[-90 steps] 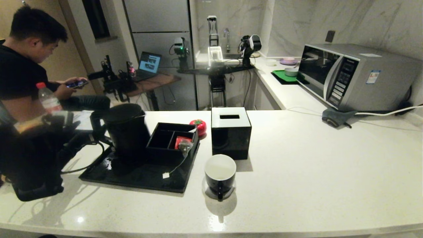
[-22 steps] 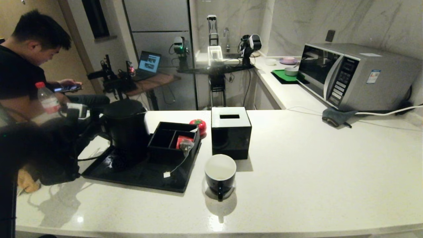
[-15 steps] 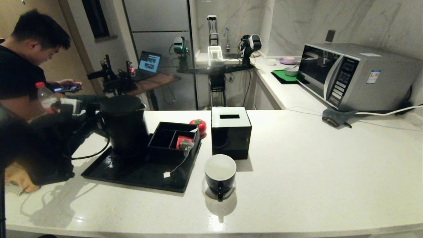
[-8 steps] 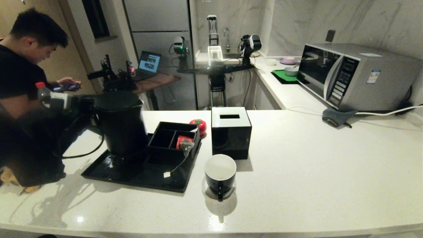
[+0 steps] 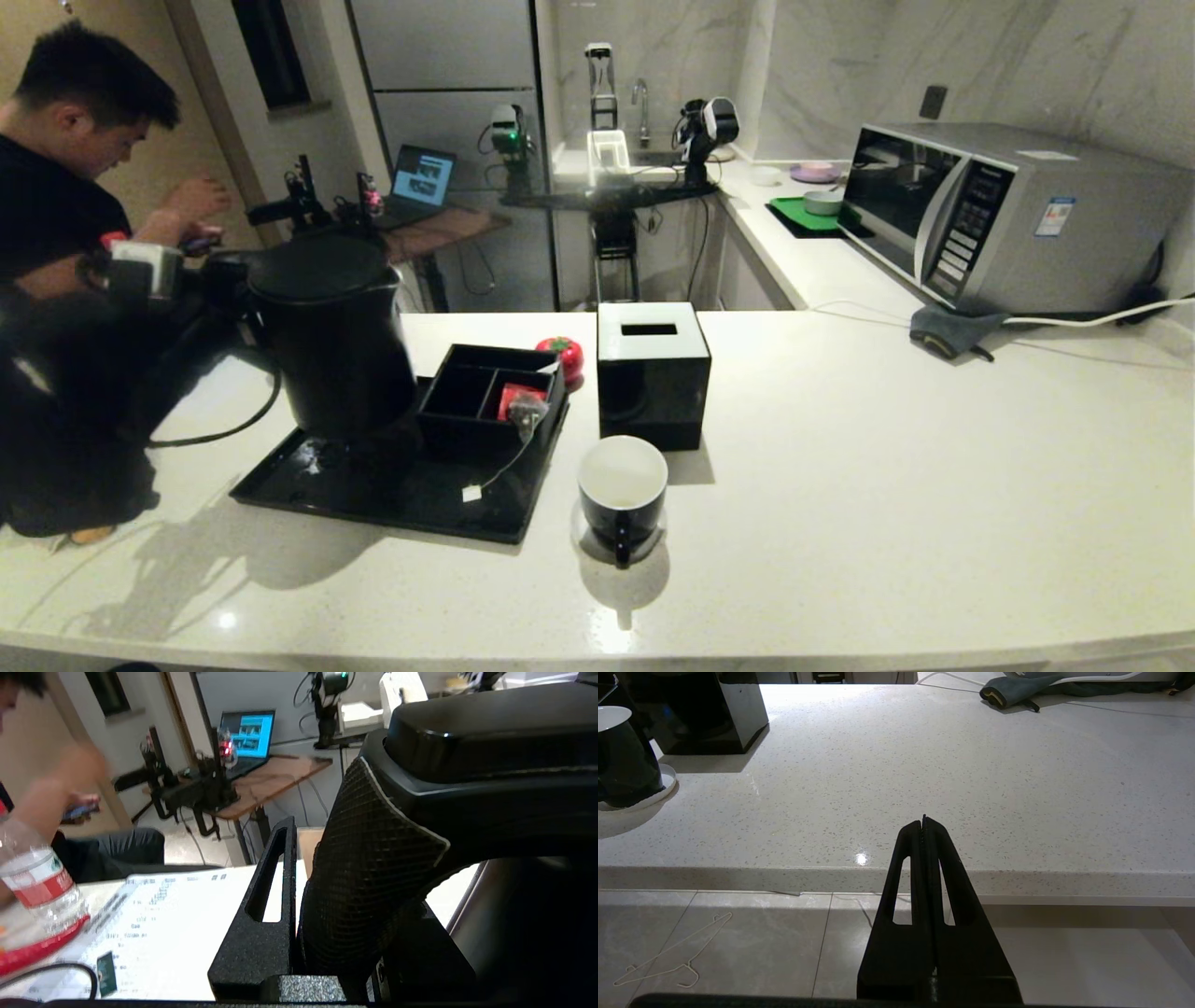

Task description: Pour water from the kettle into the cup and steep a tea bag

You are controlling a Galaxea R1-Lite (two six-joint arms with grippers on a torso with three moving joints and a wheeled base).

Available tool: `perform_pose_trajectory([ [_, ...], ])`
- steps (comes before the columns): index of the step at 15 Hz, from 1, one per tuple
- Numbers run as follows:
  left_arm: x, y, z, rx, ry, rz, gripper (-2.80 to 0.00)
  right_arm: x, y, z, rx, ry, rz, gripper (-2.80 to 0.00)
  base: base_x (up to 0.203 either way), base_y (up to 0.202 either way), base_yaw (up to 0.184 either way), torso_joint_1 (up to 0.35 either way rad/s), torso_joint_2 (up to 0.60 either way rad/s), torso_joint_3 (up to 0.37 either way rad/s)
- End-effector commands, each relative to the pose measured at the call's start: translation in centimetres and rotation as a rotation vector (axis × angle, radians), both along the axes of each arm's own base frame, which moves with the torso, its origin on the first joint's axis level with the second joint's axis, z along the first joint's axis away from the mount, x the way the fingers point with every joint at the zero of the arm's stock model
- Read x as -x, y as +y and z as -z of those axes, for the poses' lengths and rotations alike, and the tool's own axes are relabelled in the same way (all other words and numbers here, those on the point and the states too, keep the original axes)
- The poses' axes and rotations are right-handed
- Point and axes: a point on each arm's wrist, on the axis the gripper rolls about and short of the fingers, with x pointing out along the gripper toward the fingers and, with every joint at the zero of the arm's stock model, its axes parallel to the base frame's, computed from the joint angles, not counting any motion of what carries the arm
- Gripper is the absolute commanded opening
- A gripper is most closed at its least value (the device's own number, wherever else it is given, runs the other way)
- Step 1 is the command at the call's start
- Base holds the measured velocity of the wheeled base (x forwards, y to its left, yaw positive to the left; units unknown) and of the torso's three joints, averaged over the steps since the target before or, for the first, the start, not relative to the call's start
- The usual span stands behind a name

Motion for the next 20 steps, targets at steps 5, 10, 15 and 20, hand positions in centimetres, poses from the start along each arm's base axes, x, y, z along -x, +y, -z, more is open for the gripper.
perform_pose_trajectory([
  [5,2.1,-2.6,-2.2,-0.016,-0.065,0.055,-2.8,0.0,0.0,0.0,0.001,0.0,0.0,-2.8,0.0,0.0,0.0,0.0,0.0,0.0],
  [10,3.0,-4.3,-2.7,-0.018,-0.067,0.096,-2.8,0.0,0.0,0.0,0.001,0.0,0.0,-2.8,0.0,0.0,0.0,0.0,0.0,0.0],
  [15,4.1,-6.3,-2.4,-0.02,-0.037,0.15,-2.8,0.0,0.0,0.0,0.001,0.0,0.0,-2.8,0.0,0.0,0.0,0.0,0.0,0.0],
  [20,4.3,-7.8,-2.1,-0.048,-0.027,0.18,-2.8,0.0,0.0,0.0,0.001,0.0,0.0,-2.8,0.0,0.0,0.0,0.0,0.0,0.0],
])
